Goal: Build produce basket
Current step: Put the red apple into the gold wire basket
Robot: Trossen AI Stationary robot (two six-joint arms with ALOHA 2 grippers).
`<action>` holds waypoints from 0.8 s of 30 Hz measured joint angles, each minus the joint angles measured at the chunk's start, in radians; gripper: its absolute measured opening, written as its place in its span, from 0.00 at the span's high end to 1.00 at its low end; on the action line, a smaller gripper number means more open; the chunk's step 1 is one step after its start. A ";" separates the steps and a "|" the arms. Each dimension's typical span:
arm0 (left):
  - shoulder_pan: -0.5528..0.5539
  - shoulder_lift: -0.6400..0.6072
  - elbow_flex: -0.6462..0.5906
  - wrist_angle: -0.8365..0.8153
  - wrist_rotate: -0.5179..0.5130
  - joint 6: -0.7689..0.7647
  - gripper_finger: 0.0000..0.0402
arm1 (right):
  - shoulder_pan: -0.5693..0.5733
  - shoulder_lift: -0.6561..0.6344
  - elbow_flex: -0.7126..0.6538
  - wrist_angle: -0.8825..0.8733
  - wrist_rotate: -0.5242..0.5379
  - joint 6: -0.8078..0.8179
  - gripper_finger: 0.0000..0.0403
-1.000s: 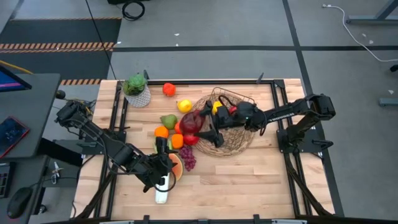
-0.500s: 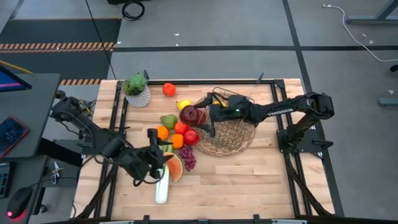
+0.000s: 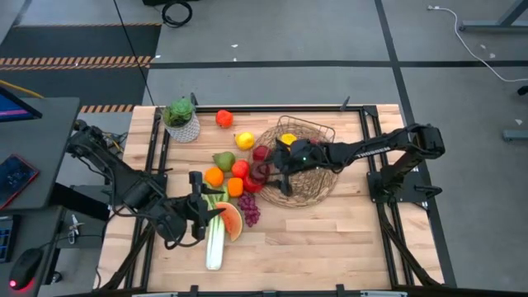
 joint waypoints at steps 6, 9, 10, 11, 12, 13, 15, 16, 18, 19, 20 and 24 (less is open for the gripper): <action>0.000 0.000 0.000 0.008 0.000 0.001 0.42 | 0.037 0.004 -0.004 0.008 -0.005 0.078 0.11; 0.000 0.000 0.000 0.010 0.000 0.003 0.42 | 0.037 0.004 -0.004 0.016 0.014 0.098 0.11; 0.000 0.000 0.000 0.012 0.000 0.003 0.42 | 0.037 0.004 -0.004 0.016 0.023 0.108 0.11; 0.000 0.000 0.000 0.014 0.000 0.003 0.42 | 0.036 0.004 -0.004 0.016 0.027 0.120 0.11; 0.000 0.000 0.000 0.014 0.000 0.003 0.42 | 0.033 0.004 -0.004 0.013 0.028 0.139 0.11; 0.000 0.000 0.000 0.014 0.000 0.003 0.42 | 0.032 0.004 -0.004 0.011 0.028 0.167 0.11; -0.009 0.000 0.000 0.014 0.000 0.009 0.42 | 0.032 0.004 -0.004 0.002 0.010 0.245 0.11; -0.017 0.000 0.000 0.016 -0.001 0.024 0.42 | 0.032 0.005 -0.004 -0.001 -0.005 0.268 0.11; -0.036 0.000 0.000 0.027 0.000 0.050 0.42 | 0.030 0.004 0.007 -0.024 -0.025 0.275 0.11; -0.045 0.000 0.000 0.033 0.000 0.058 0.42 | 0.029 -0.002 0.024 -0.065 -0.025 0.273 0.11; -0.054 0.000 0.000 0.034 0.000 0.061 0.42 | 0.031 -0.011 0.046 -0.120 -0.015 0.263 0.11; -0.072 0.000 0.000 0.030 -0.009 0.050 0.42 | 0.055 -0.030 0.165 -0.374 0.136 0.198 0.11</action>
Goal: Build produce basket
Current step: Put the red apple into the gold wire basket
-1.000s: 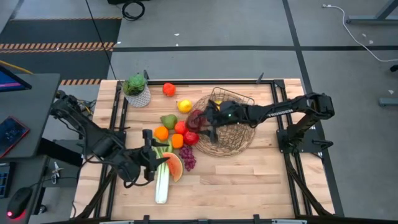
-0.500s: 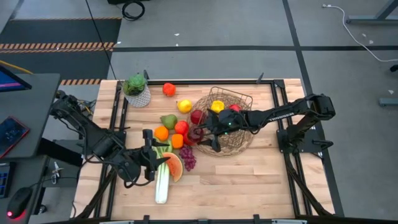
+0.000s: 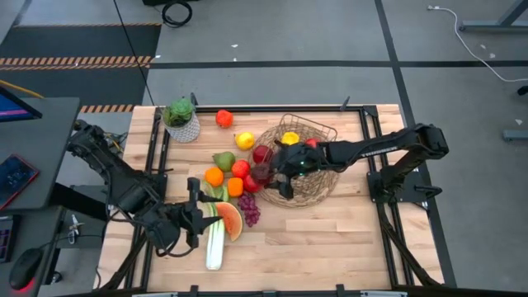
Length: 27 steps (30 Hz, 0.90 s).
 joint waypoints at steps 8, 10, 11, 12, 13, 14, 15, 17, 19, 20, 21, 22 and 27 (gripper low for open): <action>-0.004 0.000 0.000 -0.049 -0.001 -0.056 0.42 | 0.003 0.002 0.164 -0.281 0.117 0.033 0.11; -0.004 0.000 0.000 -0.053 -0.001 -0.057 0.42 | 0.009 0.002 0.203 -0.264 0.088 0.032 0.11; -0.003 0.000 0.000 -0.053 -0.001 -0.057 0.42 | 0.014 0.000 0.223 -0.264 0.088 0.031 0.11; 0.000 0.000 0.000 -0.053 -0.001 -0.057 0.42 | 0.017 -0.001 0.242 -0.278 0.092 0.031 0.11; 0.000 0.000 0.000 -0.053 -0.001 -0.057 0.42 | 0.018 -0.001 0.260 -0.309 0.101 0.033 0.11; 0.000 0.000 0.000 -0.053 -0.001 -0.057 0.42 | 0.018 0.000 0.276 -0.350 0.113 0.042 0.11; 0.000 0.000 0.000 -0.053 -0.001 -0.058 0.42 | 0.016 0.000 0.295 -0.399 0.128 0.054 0.11; -0.001 0.000 0.000 -0.053 -0.001 -0.062 0.42 | 0.005 0.000 0.326 -0.486 0.154 0.088 0.11; -0.001 0.000 0.000 -0.054 -0.001 -0.066 0.42 | -0.007 -0.001 0.332 -0.571 0.170 0.128 0.11; -0.001 0.000 0.000 -0.055 -0.001 -0.067 0.42 | -0.013 0.000 0.331 -0.621 0.175 0.149 0.11; -0.001 0.000 0.000 -0.054 -0.001 -0.068 0.42 | -0.020 0.001 0.330 -0.671 0.177 0.170 0.11; -0.001 0.000 0.000 -0.054 -0.001 -0.068 0.42 | -0.028 0.003 0.330 -0.721 0.180 0.192 0.11; 0.007 0.000 0.000 -0.053 -0.001 -0.068 0.42 | -0.068 0.021 0.328 -0.894 0.180 0.284 0.11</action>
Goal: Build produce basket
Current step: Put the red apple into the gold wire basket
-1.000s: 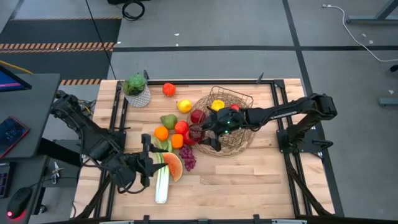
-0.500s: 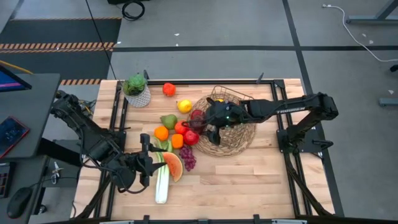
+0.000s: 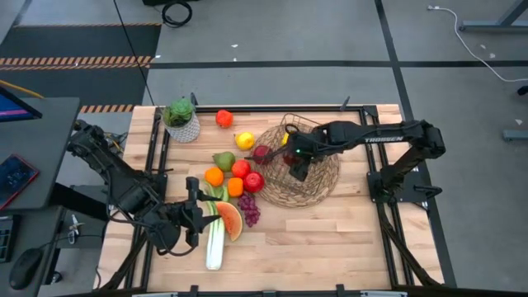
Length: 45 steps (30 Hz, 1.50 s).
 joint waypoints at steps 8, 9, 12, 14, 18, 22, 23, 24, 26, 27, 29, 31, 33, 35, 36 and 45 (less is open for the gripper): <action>0.026 0.000 0.000 -0.001 0.000 0.008 0.42 | -0.034 0.095 -0.003 -0.028 -0.119 -0.005 0.11; 0.026 0.000 0.000 0.000 0.000 0.013 0.42 | -0.039 0.113 -0.004 -0.033 -0.145 -0.021 0.11; 0.026 0.000 0.000 -0.001 0.000 0.019 0.42 | -0.060 0.162 -0.004 -0.056 -0.195 -0.052 0.11; 0.026 0.000 0.000 -0.005 0.000 0.019 0.42 | -0.079 0.187 -0.004 -0.071 -0.213 -0.071 0.12; 0.025 0.000 0.000 -0.029 0.000 0.013 0.42 | -0.108 0.228 -0.004 -0.104 -0.221 -0.104 0.12; 0.025 0.000 0.000 -0.047 0.000 -0.006 0.42 | -0.115 0.248 -0.004 -0.107 -0.236 -0.130 0.12; 0.025 0.000 0.000 -0.046 0.000 -0.007 0.42 | -0.115 0.251 -0.004 -0.105 -0.239 -0.131 0.12; 0.025 0.000 0.000 -0.046 0.000 -0.007 0.42 | -0.115 0.254 -0.003 -0.096 -0.241 -0.131 0.12; 0.025 0.000 0.000 -0.046 0.000 -0.008 0.42 | -0.115 0.262 -0.004 -0.093 -0.249 -0.132 0.12; 0.025 0.000 0.000 -0.046 0.000 -0.008 0.42 | -0.115 0.264 -0.004 -0.095 -0.253 -0.132 0.12; 0.025 0.000 0.000 -0.046 0.000 -0.008 0.42 | -0.115 0.269 -0.004 -0.093 -0.269 -0.132 0.12; 0.025 0.000 0.000 -0.045 0.000 -0.008 0.42 | -0.115 0.277 -0.004 -0.093 -0.277 -0.131 0.12; 0.025 0.000 0.000 -0.046 0.000 -0.007 0.42 | -0.115 0.277 -0.004 -0.094 -0.278 -0.127 0.12; 0.025 0.000 0.000 -0.046 0.000 -0.001 0.42 | -0.115 0.277 -0.004 -0.094 -0.277 -0.128 0.12; 0.025 0.000 0.000 -0.046 0.000 0.000 0.42 | -0.115 0.277 -0.004 -0.094 -0.277 -0.130 0.12; 0.025 0.000 0.000 -0.046 0.000 -0.001 0.42 | -0.119 0.276 -0.004 -0.082 -0.293 -0.084 0.04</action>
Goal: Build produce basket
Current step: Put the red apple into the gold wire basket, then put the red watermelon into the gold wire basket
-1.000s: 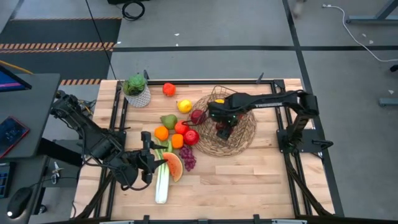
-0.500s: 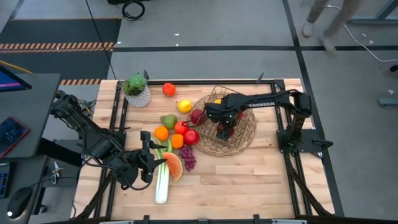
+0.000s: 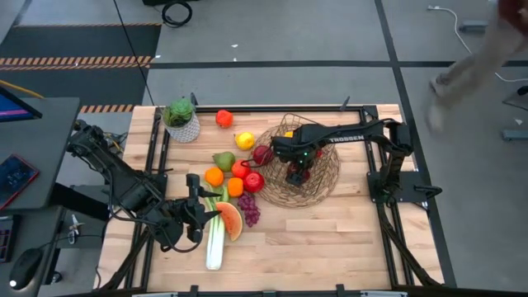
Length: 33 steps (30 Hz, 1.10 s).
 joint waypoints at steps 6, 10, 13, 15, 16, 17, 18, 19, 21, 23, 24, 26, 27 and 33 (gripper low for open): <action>0.000 0.000 0.000 0.000 0.000 -0.003 0.42 | -0.013 0.000 0.000 -0.001 -0.040 0.025 0.02; 0.000 0.000 0.000 0.000 0.000 0.001 0.42 | -0.025 0.000 0.028 -0.051 -0.088 0.035 0.02; 0.000 0.000 0.000 0.000 0.000 0.000 0.42 | -0.021 0.000 0.087 -0.128 -0.040 0.042 0.02; 0.000 0.000 0.000 -0.008 0.000 -0.006 0.42 | -0.005 0.000 0.140 -0.163 0.005 0.050 0.02; 0.000 0.000 0.000 -0.025 0.000 -0.009 0.42 | 0.007 0.000 0.169 -0.180 0.023 0.056 0.02; 0.000 0.000 0.000 -0.053 0.000 -0.018 0.42 | 0.020 0.000 0.197 -0.191 0.034 0.060 0.02; 0.000 0.000 0.001 -0.092 0.000 -0.039 0.42 | 0.036 0.000 0.231 -0.197 0.051 0.066 0.02; 0.000 0.000 0.001 -0.140 0.001 -0.071 0.42 | 0.054 -0.001 0.261 -0.199 0.070 0.072 0.02; 0.000 0.000 0.001 -0.243 0.002 -0.159 0.42 | 0.097 -0.001 0.323 -0.208 0.120 0.081 0.02; -0.007 0.000 0.001 -0.331 0.007 -0.255 0.42 | 0.153 -0.002 0.379 -0.203 0.188 0.083 0.02; -0.015 0.000 0.001 -0.358 0.007 -0.299 0.42 | 0.185 -0.002 0.402 -0.195 0.233 0.082 0.02; -0.046 0.000 0.001 -0.375 0.007 -0.346 0.42 | 0.252 -0.003 0.426 -0.150 0.361 0.064 0.02; -0.064 0.000 0.001 -0.374 0.006 -0.358 0.42 | 0.285 -0.003 0.428 -0.117 0.426 0.056 0.02; -0.126 0.000 0.001 -0.372 0.001 -0.458 0.42 | 0.426 -0.003 0.387 -0.002 0.607 0.081 0.02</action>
